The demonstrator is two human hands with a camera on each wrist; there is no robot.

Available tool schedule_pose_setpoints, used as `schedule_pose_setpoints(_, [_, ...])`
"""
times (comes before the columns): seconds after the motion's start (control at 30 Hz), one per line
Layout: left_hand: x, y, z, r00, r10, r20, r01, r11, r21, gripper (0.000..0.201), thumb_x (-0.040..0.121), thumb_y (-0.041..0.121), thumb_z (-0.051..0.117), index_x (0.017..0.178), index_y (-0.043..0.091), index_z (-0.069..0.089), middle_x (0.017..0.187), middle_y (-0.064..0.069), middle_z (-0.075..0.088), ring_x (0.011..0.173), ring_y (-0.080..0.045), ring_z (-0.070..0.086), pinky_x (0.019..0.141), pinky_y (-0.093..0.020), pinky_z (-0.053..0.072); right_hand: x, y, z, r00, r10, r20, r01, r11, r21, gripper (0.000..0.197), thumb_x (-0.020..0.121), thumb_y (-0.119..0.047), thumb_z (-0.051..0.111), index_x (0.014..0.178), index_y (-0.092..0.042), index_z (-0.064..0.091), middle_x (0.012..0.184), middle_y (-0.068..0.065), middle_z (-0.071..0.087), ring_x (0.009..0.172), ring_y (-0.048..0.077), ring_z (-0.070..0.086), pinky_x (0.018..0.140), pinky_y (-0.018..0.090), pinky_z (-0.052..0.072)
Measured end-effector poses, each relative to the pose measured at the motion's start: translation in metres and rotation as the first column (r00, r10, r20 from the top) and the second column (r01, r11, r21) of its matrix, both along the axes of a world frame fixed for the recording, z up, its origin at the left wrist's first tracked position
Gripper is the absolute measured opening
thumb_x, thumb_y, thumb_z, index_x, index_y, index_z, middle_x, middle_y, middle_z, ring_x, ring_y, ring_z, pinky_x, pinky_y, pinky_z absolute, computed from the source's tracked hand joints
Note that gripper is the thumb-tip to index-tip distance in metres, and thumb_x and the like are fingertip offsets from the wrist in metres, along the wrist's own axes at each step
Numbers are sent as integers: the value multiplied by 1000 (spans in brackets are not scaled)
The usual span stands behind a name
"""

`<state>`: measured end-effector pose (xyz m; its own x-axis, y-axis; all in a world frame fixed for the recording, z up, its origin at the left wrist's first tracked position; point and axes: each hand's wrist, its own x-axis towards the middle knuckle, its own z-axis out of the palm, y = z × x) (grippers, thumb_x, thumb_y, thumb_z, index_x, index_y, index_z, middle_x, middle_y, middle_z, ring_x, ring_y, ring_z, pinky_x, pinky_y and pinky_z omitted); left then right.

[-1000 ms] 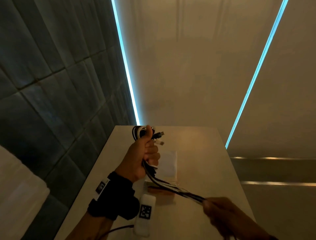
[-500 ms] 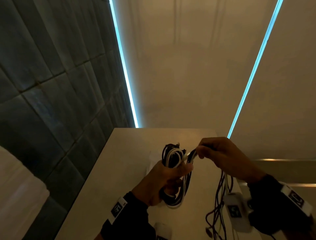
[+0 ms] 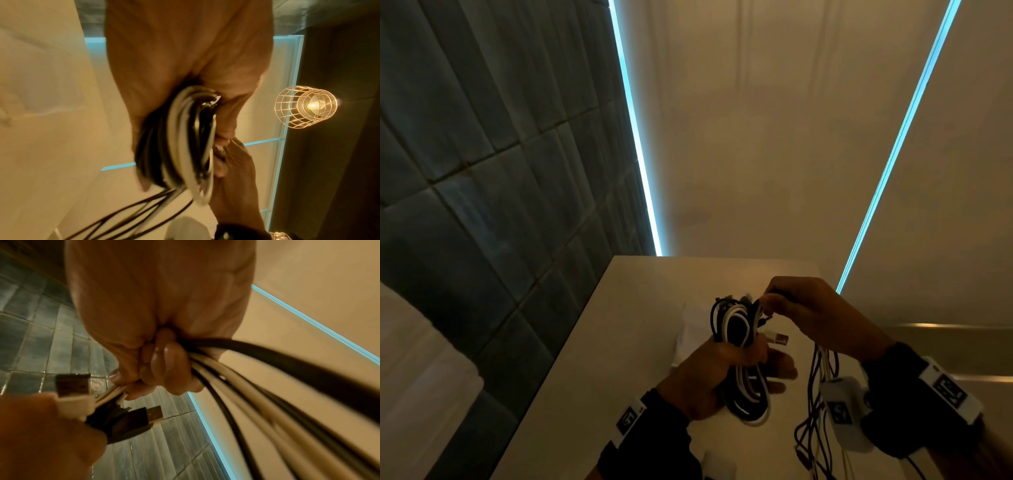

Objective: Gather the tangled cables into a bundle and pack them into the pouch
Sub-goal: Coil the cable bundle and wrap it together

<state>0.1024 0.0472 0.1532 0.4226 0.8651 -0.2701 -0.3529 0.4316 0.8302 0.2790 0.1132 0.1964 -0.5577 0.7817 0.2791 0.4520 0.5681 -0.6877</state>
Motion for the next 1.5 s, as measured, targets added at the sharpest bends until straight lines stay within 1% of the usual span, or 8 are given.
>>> schedule_pose_setpoints(0.13, [8, -1, -1, 993, -7, 121, 13, 998, -55, 18, 84, 27, 63, 73, 13, 56, 48, 6, 39, 38, -6, 36, 43, -21, 40, 7, -4, -6, 998, -36, -50, 26, 983, -183, 22, 95, -23, 55, 81, -7, 62, 53, -14, 50, 44, 2, 42, 45, 12, 31])
schedule_pose_setpoints(0.43, [-22, 14, -2, 919, 381, 100, -373, 923, -89, 35, 79, 41, 65, 65, 14, 47, 48, 5, 19, 37, -6, 20, 36, -19, 28, 44, -29, -62, 844, -232, -483, -127, 789, -601, 48, 76, -60, 67, 81, -12, 66, 61, 2, 30, 50, 16, 19, 46, 29, 18])
schedule_pose_setpoints(0.6, [-4, 22, -10, 908, 418, 35, -414, 905, -97, 54, 53, 61, 80, 65, 23, 44, 56, 4, 18, 40, -8, 23, 39, -21, 32, 5, -50, -55, 783, -402, -475, 372, 914, -161, 25, 90, -44, 58, 102, -27, 72, 60, -10, 63, 48, 5, 51, 46, 13, 37])
schedule_pose_setpoints(0.77, [8, 26, -8, 949, 300, 99, -293, 953, -77, 62, 48, 66, 84, 71, 17, 53, 60, 3, 40, 49, -10, 38, 49, -23, 37, -37, -68, -55, 962, -165, -216, 196, 971, 133, 28, 94, -37, 47, 102, -25, 71, 72, -10, 65, 59, 9, 58, 53, 27, 50])
schedule_pose_setpoints(1.07, [0, 32, -9, 902, 406, 144, -371, 902, -218, 27, 88, 34, 61, 75, 11, 59, 61, -4, 51, 48, -13, 52, 42, -22, 44, -48, -73, -56, 968, -179, 178, 93, 908, 408, 31, 92, -29, 46, 122, -22, 51, 84, -14, 63, 50, 6, 56, 42, 14, 45])
schedule_pose_setpoints(1.2, [-17, 45, 4, 778, 579, 244, -535, 814, -225, 26, 93, 29, 56, 71, 15, 54, 53, 4, 51, 42, -7, 46, 55, -25, 42, -42, -83, -75, 977, -65, -205, 33, 987, -154, 27, 94, -52, 46, 102, -25, 46, 63, -18, 55, 48, 2, 45, 49, 14, 32])
schedule_pose_setpoints(1.3, [-34, 54, 12, 739, 628, 244, -608, 777, -160, 38, 92, 39, 55, 60, 19, 46, 42, 10, 30, 35, -6, 29, 43, -23, 34, -19, -94, -102, 919, -153, -362, -91, 813, -575, 52, 83, -66, 49, 92, -16, 60, 55, -5, 47, 46, 7, 37, 48, 24, 30])
schedule_pose_setpoints(1.5, [-16, 42, 10, 802, 556, 218, -560, 827, -49, 46, 92, 45, 52, 56, 16, 47, 42, 6, 30, 35, -9, 28, 45, -26, 34, 19, -77, -117, 979, -177, -101, 112, 882, -458, 57, 66, -89, 41, 104, -56, 66, 111, -30, 64, 108, -13, 55, 90, 14, 45])
